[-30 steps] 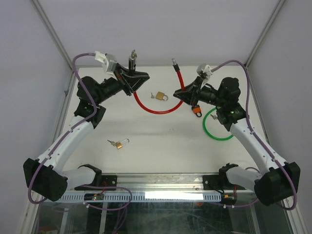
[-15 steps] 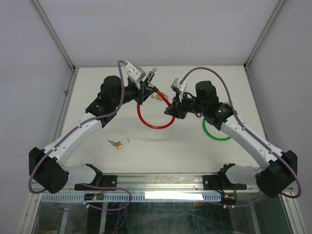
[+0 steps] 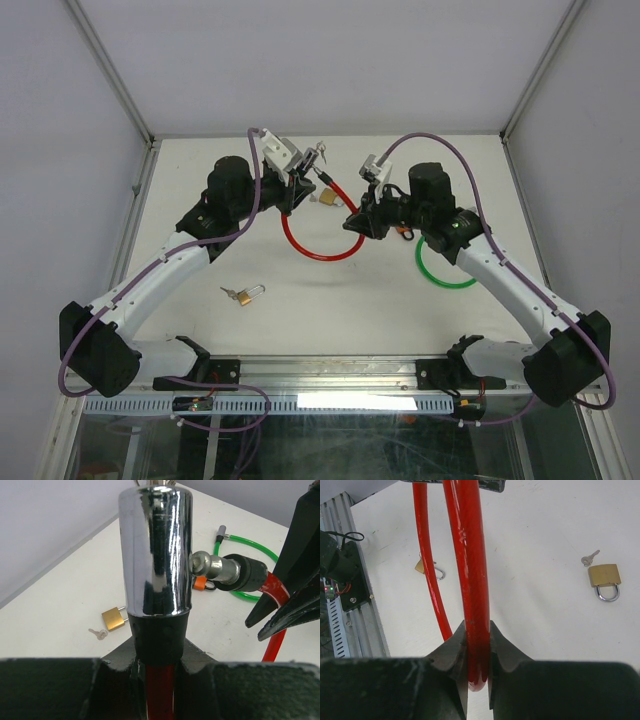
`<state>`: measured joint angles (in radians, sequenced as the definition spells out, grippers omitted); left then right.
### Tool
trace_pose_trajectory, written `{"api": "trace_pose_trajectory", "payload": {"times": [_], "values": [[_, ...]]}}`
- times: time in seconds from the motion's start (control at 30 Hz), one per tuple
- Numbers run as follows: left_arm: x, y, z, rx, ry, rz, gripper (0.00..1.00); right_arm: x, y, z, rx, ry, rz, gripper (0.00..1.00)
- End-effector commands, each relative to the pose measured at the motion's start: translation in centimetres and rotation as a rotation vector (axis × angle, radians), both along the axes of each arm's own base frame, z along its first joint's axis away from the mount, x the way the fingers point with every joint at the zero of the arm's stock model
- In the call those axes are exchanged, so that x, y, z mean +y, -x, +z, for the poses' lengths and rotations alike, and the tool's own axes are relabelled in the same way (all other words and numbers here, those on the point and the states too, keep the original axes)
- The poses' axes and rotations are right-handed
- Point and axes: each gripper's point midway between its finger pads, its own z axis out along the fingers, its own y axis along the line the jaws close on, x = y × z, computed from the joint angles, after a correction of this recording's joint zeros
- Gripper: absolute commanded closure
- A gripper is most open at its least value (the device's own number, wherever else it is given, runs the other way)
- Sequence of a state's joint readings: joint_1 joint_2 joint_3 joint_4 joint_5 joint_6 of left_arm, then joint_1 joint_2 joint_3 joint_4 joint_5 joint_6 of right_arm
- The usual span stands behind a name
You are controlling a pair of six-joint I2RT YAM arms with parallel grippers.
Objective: Lock with the key
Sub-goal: Lock the lock.
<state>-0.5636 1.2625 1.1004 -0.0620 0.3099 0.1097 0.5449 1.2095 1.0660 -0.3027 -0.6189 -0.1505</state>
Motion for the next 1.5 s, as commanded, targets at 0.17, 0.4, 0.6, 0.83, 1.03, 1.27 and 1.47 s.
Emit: {"api": "trace_pose_trajectory", "payload": {"times": [0.17,0.4,0.6,0.83,1.03,1.27,1.47], "values": [[0.4,0.0,3.0,-0.133,0.012,0.003,1.0,0.6,1.3,2.5,-0.016,-0.077,0.062,1.0],[0.6,0.1,2.8,-0.131,0.004,0.01,1.0,0.7,1.3,1.9,0.0,-0.069,0.068,1.0],[0.7,-0.1,2.8,-0.133,0.002,0.02,1.0,0.8,1.4,1.0,0.024,-0.055,0.072,1.0],[0.7,0.1,3.0,-0.133,0.007,0.016,1.0,0.8,1.4,0.8,0.024,-0.051,0.074,1.0],[0.6,0.3,3.1,-0.132,0.013,0.007,1.0,0.8,1.5,0.7,0.026,-0.05,0.073,1.0],[0.5,0.6,3.2,-0.137,0.013,-0.011,1.0,0.7,1.5,0.9,0.019,-0.053,0.072,1.0],[0.1,0.5,1.0,-0.134,-0.092,0.001,1.0,0.8,1.5,1.4,0.013,-0.052,0.081,1.0]]}}
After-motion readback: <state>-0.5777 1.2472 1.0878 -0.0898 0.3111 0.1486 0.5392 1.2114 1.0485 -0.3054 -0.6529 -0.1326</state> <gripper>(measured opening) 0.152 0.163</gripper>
